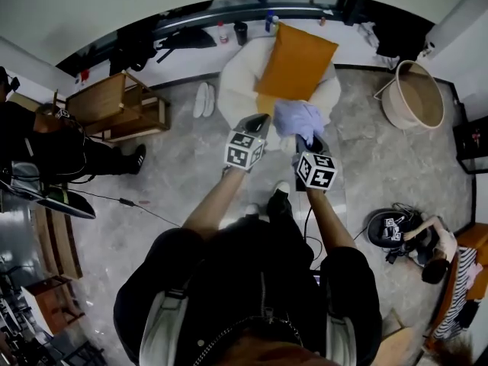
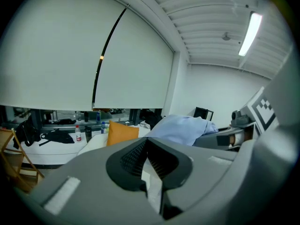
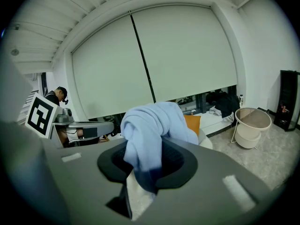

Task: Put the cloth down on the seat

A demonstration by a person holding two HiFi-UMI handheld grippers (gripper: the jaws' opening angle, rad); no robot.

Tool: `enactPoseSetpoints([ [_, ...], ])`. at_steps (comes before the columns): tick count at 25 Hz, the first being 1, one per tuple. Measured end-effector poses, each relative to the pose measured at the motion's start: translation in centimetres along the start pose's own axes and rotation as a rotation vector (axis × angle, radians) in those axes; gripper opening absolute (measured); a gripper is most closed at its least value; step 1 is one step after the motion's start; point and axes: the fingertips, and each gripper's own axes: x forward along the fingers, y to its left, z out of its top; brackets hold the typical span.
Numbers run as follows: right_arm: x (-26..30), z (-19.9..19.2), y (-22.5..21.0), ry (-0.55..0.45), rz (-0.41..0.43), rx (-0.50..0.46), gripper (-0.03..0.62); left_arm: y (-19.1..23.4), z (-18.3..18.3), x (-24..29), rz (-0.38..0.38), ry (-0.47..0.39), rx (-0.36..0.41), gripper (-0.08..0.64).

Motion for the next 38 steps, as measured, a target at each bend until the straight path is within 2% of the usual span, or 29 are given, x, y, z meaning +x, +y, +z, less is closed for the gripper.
enactPoseSetpoints([
  [7,4.1,3.0,-1.6,0.0,0.06,-0.017,0.104,2.5,2.3,3.2,0.062,-0.012,-0.01,0.005],
  [18,8.1,6.1,-5.1,0.015,0.126,-0.027,0.104,3.8,4.4,8.0,0.131,-0.005,-0.02,0.005],
  [29,8.7,6.7,-10.4,0.046,0.141,-0.028,0.104,1.3,4.6,12.6,0.148,0.021,-0.024,0.005],
  [38,9.1,7.1,-12.0,0.049,0.123,-0.009,0.104,0.9,4.7,14.3,0.127,0.051,-0.01,0.005],
])
